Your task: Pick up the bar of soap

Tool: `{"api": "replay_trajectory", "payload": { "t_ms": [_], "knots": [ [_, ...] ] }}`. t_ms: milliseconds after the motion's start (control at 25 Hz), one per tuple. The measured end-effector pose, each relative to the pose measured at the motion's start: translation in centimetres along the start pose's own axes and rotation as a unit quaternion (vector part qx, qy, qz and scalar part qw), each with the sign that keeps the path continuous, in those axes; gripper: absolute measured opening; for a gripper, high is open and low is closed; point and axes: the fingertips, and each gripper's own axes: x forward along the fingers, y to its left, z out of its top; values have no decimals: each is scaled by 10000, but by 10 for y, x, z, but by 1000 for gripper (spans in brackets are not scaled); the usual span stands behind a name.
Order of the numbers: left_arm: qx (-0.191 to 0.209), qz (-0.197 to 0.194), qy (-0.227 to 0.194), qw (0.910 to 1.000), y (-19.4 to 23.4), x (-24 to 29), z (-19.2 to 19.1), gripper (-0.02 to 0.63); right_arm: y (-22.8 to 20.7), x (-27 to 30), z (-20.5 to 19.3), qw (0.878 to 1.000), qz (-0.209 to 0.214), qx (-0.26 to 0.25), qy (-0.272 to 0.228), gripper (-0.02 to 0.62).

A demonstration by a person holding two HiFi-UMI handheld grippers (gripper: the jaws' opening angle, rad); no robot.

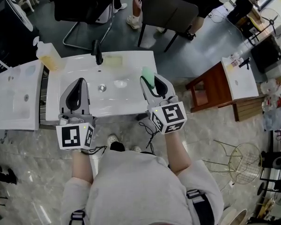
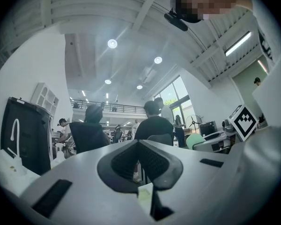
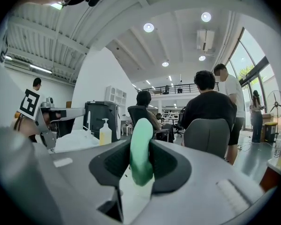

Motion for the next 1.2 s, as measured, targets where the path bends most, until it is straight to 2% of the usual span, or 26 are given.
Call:
{"api": "replay_trajectory", "payload": {
  "t_ms": [440, 1200],
  "knots": [
    [107, 128, -102, 9998, -52, -30, 19, 8, -8, -64, 20, 9992, 75, -4, -389, 127],
    [223, 315, -140, 9992, -99, -81, 32, 8, -6, -134, 30, 9971, 65, -119, -749, 127]
  ]
}}
